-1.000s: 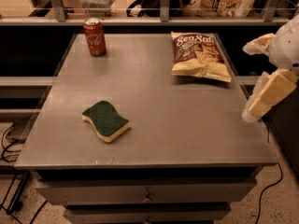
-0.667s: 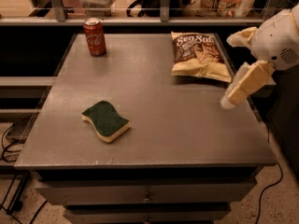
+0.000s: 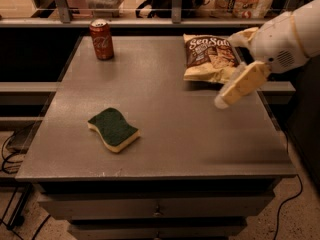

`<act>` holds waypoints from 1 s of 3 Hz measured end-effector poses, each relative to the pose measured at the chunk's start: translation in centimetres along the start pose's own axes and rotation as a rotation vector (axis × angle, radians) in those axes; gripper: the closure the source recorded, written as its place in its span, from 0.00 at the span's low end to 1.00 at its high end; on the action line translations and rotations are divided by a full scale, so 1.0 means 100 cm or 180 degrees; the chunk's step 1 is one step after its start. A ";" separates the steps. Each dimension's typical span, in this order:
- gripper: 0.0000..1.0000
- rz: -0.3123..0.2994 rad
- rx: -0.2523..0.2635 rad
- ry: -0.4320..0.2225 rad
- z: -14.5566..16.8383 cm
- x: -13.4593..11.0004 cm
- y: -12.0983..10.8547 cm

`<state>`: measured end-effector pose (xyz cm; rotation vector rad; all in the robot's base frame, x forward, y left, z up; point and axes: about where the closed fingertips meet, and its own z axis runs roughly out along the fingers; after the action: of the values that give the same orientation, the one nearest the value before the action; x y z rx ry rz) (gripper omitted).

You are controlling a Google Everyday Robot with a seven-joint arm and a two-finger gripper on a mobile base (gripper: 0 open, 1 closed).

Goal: Knock coke can over

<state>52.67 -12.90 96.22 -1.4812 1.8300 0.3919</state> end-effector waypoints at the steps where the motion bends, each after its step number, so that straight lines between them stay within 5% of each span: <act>1: 0.00 0.0044 0.0111 -0.0311 0.029 -0.026 -0.014; 3: 0.00 0.0086 0.0262 -0.0535 0.096 -0.070 -0.051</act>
Offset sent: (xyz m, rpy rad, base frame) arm 0.0874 0.1036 -0.0048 0.2087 -0.1115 -0.0663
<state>61.19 -3.22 95.70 -1.3279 1.7140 0.4357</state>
